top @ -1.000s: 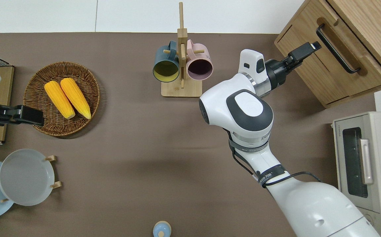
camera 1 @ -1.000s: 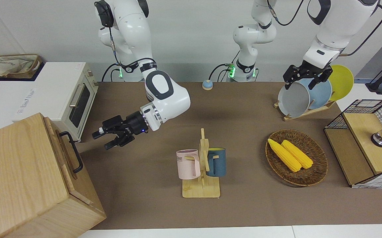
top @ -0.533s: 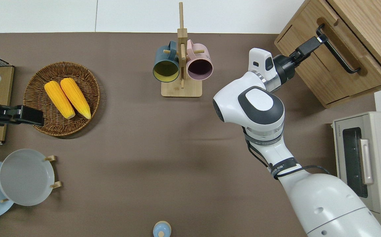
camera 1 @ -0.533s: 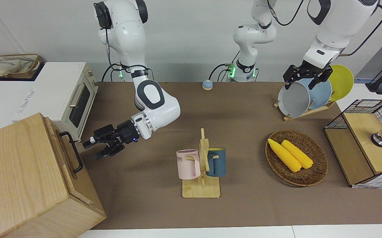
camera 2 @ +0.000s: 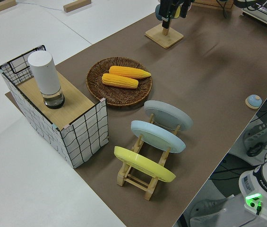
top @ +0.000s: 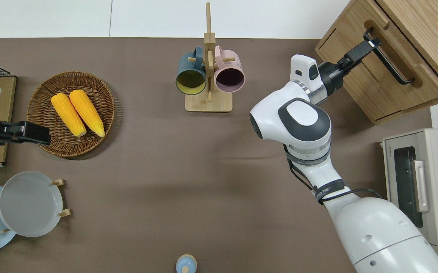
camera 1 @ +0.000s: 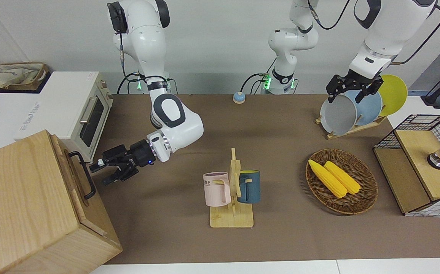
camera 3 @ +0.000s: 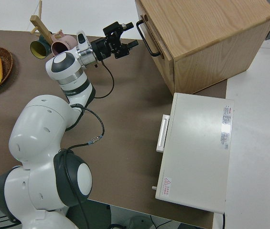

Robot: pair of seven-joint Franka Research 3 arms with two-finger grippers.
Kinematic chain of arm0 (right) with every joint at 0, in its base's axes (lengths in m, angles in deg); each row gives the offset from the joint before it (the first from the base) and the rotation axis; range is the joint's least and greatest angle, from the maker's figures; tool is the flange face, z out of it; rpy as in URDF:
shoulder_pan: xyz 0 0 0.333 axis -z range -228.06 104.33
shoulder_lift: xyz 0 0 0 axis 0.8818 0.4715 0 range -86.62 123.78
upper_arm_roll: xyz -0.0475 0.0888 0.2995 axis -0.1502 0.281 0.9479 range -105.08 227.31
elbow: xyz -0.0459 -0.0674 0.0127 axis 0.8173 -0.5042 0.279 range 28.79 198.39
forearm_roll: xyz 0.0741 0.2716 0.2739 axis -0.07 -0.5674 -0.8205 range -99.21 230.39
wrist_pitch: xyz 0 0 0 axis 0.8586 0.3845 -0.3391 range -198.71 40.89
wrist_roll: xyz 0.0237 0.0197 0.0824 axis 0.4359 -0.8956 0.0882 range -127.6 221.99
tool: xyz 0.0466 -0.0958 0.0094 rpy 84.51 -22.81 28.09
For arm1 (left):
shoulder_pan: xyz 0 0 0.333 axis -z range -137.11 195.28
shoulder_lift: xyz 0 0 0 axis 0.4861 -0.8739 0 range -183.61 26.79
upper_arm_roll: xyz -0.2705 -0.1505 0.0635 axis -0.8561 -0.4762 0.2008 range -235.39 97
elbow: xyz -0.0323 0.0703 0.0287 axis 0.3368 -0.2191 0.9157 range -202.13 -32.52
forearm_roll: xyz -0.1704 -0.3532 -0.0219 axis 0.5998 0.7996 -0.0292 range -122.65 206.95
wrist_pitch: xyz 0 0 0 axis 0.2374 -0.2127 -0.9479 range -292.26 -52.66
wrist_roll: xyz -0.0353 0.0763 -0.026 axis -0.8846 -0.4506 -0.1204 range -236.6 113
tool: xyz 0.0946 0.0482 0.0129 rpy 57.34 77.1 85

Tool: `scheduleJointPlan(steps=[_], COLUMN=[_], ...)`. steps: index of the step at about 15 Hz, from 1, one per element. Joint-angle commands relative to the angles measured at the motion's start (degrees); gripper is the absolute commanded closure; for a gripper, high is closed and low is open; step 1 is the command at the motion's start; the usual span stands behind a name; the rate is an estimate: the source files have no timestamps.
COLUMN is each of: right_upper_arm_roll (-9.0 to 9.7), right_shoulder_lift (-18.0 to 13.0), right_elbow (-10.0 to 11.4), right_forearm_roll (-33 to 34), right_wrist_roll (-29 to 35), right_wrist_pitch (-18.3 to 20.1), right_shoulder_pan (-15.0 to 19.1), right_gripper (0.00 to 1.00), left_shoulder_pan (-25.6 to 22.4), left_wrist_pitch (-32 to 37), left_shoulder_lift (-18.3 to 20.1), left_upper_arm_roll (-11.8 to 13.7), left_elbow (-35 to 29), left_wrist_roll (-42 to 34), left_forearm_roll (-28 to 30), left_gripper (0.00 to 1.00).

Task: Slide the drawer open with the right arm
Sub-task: 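Close the right gripper on the black drawer handle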

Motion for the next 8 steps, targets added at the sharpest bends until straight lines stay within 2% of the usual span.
scheduleJointPlan(steps=[1, 4, 6, 8], right_upper_arm_roll=[-1.28, -1.55, -2.17, -2.26], right_shoulder_lift=[0.03, -0.06, -0.06, -0.15], right_elbow=[0.57, 0.57, 0.57, 0.57], right_forearm_roll=[2.27, 2.27, 2.18, 2.18], right_wrist_roll=[1.98, 1.89, 1.37, 0.58], right_wrist_pitch=[-3.30, -4.88, -5.33, -5.33], right_shoulder_pan=[0.95, 1.65, 1.56, 1.65], right_gripper=[0.023, 0.073, 0.280, 0.581], left_shoulder_pan=[-0.31, -0.31, -0.31, -0.31], left_wrist_pitch=[1.13, 1.13, 1.13, 1.13], left_shoulder_lift=[-0.65, -0.65, -0.65, -0.65], left_upper_arm_roll=[-0.40, -0.40, -0.40, -0.40], left_elbow=[1.40, 1.40, 1.40, 1.40], left_wrist_roll=[-0.47, -0.56, -0.47, -0.56], left_forearm_roll=[-0.98, -0.98, -0.98, -0.98], left_gripper=[0.01, 0.01, 0.01, 0.01])
